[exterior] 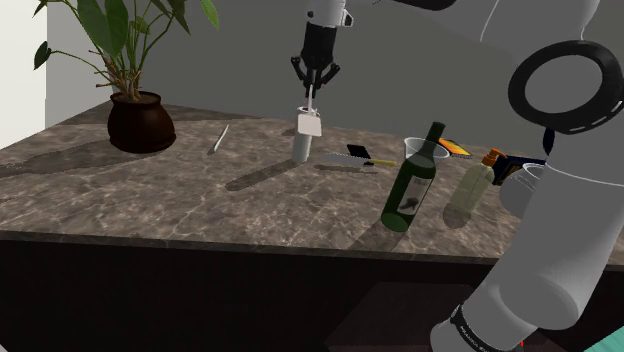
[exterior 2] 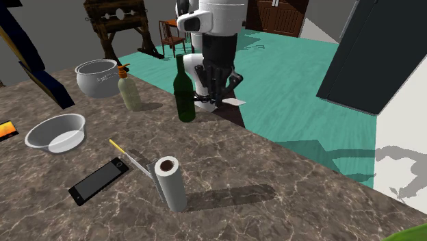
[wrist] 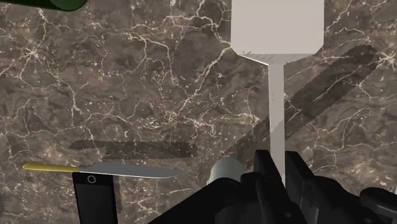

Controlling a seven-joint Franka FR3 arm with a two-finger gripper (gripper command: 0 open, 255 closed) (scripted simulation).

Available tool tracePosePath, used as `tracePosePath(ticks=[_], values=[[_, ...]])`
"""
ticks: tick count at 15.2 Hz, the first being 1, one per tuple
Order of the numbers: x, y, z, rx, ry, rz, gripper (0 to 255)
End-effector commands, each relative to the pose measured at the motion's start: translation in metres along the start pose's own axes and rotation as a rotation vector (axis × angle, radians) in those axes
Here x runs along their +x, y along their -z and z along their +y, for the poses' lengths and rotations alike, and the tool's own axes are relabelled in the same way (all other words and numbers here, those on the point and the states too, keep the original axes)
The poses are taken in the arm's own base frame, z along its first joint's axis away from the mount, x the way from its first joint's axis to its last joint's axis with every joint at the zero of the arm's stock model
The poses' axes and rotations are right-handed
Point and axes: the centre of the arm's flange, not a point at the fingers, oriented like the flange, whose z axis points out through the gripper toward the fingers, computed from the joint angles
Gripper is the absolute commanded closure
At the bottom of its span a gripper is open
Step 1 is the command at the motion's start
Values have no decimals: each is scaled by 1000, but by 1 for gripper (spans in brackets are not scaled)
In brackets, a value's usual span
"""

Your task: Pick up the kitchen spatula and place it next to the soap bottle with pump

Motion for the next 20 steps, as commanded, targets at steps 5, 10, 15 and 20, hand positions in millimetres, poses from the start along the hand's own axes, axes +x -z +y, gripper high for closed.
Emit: tracePosePath(ticks=[5,10,15,20], values=[[7,7,52,0,0,0,255],[14,7,118,0,0,0,255],[21,6,183,0,0,0,255],[28,6,249,0,0,0,255]])
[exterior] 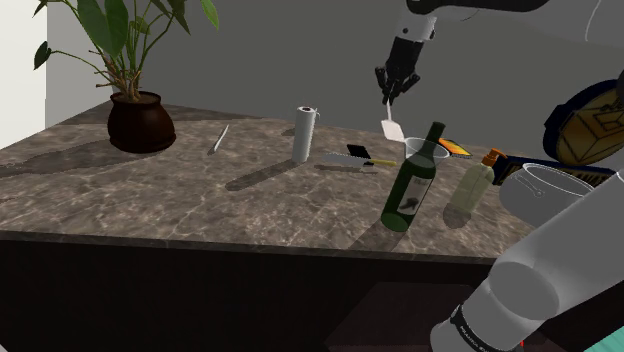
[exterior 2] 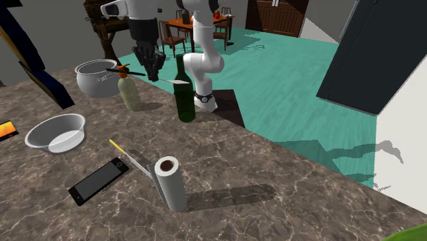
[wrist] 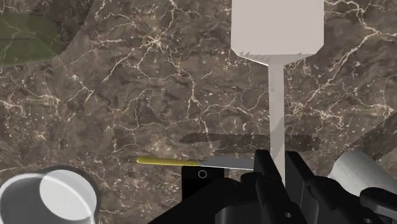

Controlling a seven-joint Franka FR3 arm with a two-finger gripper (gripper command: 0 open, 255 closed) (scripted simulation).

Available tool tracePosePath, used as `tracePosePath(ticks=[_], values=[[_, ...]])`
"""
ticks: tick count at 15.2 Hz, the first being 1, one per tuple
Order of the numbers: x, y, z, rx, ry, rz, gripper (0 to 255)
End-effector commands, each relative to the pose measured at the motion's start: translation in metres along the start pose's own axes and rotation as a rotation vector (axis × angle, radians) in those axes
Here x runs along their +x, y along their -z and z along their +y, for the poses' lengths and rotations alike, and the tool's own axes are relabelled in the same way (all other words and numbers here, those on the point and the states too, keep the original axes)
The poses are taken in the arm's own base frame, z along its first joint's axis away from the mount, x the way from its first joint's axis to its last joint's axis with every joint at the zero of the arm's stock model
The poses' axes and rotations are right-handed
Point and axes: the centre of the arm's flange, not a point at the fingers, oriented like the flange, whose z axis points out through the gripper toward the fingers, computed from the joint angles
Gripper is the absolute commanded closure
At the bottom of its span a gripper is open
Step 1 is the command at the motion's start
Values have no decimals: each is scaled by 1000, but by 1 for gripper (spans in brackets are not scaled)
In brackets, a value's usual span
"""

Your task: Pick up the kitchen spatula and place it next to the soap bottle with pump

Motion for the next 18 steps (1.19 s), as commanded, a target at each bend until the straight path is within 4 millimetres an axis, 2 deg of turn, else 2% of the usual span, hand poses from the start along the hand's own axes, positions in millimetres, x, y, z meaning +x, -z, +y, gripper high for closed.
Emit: tracePosePath(ticks=[1,18], values=[[3,1,24,0,1,0,255],[27,-1,247,0,1,0,255]])
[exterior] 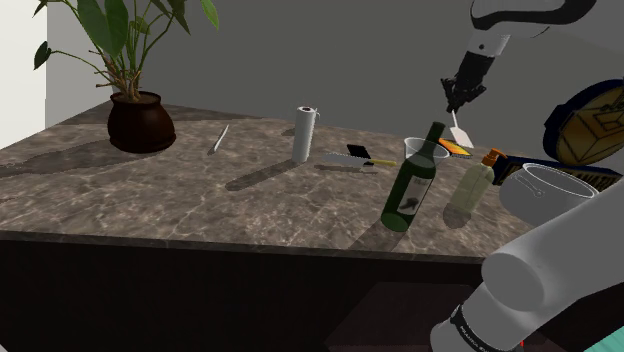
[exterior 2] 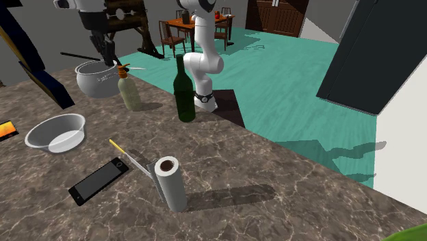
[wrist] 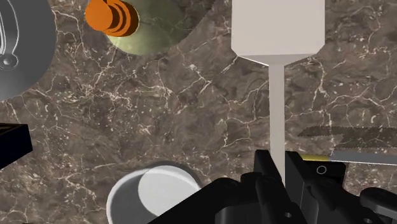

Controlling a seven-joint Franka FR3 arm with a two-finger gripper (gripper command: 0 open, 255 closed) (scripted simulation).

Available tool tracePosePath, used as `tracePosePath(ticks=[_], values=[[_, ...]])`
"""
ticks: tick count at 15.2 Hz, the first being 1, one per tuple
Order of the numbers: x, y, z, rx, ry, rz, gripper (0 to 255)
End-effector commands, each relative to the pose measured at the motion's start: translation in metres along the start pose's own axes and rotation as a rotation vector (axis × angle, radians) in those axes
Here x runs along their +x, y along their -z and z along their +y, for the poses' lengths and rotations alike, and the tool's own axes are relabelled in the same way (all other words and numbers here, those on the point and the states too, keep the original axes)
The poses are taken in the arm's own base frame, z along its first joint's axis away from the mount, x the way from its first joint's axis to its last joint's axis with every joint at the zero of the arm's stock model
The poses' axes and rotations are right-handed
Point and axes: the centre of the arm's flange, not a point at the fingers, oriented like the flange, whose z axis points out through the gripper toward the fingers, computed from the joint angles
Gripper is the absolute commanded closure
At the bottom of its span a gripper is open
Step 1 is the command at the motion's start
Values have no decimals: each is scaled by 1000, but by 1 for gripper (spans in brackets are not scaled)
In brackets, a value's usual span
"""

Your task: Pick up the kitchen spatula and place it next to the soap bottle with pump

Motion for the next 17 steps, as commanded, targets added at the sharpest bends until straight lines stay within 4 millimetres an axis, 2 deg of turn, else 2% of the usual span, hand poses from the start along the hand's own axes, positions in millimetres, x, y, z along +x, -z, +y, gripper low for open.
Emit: tracePosePath(ticks=[1,2,17], values=[[1,2,27,0,2,0,255],[4,1,47,0,2,0,255],[-2,-78,47,0,2,0,255]])
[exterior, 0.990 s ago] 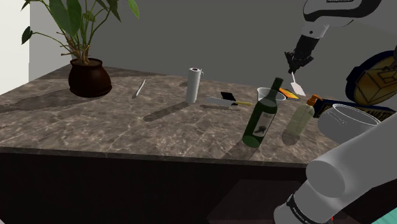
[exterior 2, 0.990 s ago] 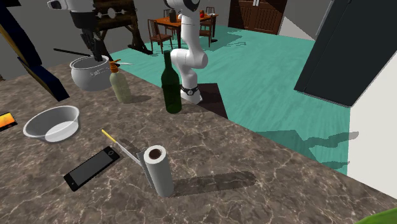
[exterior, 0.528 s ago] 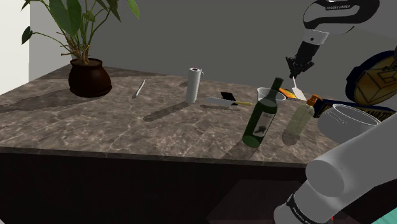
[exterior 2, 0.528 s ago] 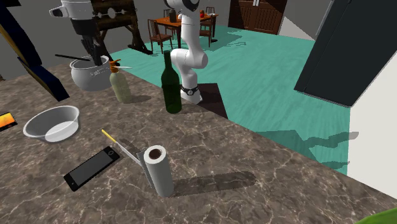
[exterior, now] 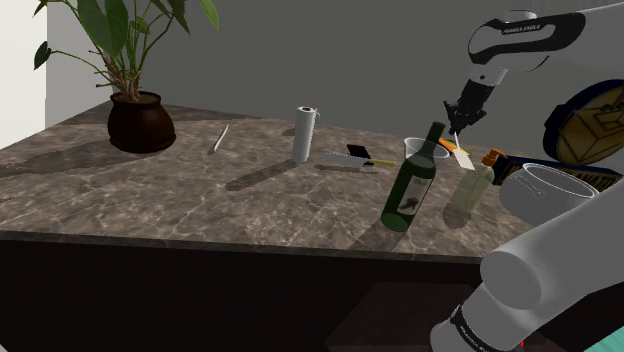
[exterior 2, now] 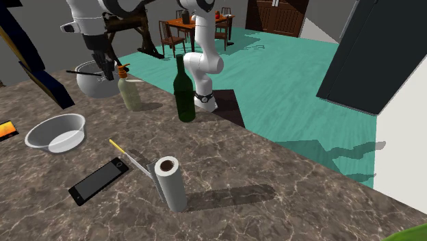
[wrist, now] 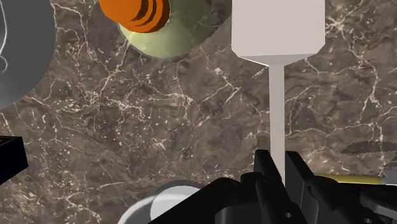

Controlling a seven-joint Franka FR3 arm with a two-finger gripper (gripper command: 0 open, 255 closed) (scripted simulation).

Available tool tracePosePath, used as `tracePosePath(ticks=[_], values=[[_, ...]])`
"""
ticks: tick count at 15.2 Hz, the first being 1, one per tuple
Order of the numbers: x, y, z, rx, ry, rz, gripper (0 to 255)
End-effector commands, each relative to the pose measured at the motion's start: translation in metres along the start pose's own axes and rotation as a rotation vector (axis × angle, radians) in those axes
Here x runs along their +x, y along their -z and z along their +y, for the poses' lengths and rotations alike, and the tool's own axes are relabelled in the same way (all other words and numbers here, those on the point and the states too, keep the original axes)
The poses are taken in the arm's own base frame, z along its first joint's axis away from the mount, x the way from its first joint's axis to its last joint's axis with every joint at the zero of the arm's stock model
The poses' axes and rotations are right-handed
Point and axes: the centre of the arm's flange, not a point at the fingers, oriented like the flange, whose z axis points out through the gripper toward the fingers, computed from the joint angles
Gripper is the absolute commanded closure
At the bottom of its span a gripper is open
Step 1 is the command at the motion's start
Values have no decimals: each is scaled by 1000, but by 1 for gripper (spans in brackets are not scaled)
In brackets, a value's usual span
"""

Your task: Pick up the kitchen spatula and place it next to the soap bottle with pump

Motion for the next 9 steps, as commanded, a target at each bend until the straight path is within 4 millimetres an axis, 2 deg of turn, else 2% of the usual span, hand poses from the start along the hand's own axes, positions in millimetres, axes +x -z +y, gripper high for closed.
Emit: tracePosePath(ticks=[1,9], values=[[-1,-11,-1,0,0,1,255],[-4,-53,-1,0,0,1,255]])
